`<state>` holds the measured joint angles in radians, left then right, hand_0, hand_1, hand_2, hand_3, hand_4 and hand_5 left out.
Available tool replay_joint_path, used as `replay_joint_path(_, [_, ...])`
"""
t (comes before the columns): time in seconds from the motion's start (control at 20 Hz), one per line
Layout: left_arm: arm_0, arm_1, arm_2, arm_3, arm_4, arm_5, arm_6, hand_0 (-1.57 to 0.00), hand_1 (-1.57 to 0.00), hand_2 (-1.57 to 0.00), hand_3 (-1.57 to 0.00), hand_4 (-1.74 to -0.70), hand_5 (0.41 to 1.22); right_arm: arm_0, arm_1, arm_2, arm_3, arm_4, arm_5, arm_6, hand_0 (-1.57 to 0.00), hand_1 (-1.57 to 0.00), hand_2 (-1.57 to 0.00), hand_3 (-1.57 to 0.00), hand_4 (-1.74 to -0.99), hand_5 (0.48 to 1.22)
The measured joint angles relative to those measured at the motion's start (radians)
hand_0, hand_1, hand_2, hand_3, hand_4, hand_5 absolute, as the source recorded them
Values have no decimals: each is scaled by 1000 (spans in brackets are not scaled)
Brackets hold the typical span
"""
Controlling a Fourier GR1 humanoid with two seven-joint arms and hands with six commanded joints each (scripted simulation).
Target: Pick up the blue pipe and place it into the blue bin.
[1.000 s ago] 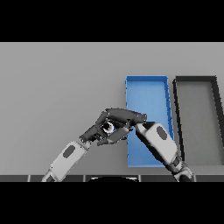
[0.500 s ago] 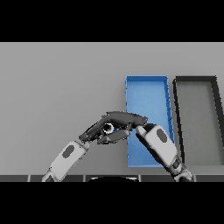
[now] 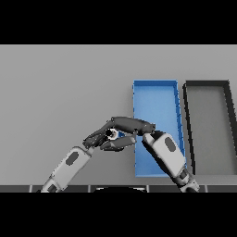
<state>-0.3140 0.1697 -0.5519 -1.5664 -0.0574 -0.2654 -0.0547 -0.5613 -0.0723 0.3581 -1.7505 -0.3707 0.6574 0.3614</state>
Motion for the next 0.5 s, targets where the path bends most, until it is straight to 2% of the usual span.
replay_joint_path(0.1, [10, 3, 2, -2, 6, 0, 3, -111, -106, -101, -102, -861, 734, -3, 15, -3, 12, 14, -5, -6, -1569, -1569, -1569, -1568, -1487, 1218])
replay_joint_path(0.2, [38, 6, 13, -24, 43, -7, 15, -71, -67, -64, -65, -882, 671, 10, 24, 3, -2, 29, -6, -33, -1570, -1570, -1570, -1569, -1487, 1219])
replay_joint_path(0.3, [31, -14, 20, -4, 52, 7, 86, -45, -43, -41, -41, -889, 639, 16, 12, -8, -4, 29, 2, -45, -1570, -1570, -1570, -1570, -1488, 1220])
replay_joint_path(0.4, [50, -21, 20, -10, 63, 12, 114, -28, -27, -26, -26, -899, 609, 16, 29, -13, 3, -23, -14, -11, -1570, -1570, -1570, -1570, -1489, 1220])
replay_joint_path(0.45, [52, -23, 15, -9, 60, 13, 125, -23, -21, -20, -21, -904, 589, 10, 28, -27, 2, -91, -34, 32, -1571, -1571, -1571, -1570, -1489, 1220])
replay_joint_path(0.5, [59, -25, 12, -16, 64, 13, 113, -18, -17, -16, -16, -909, 564, -5, 32, -34, 8, -170, -54, 98, -1571, -1571, -1571, -1571, -1490, 1221])
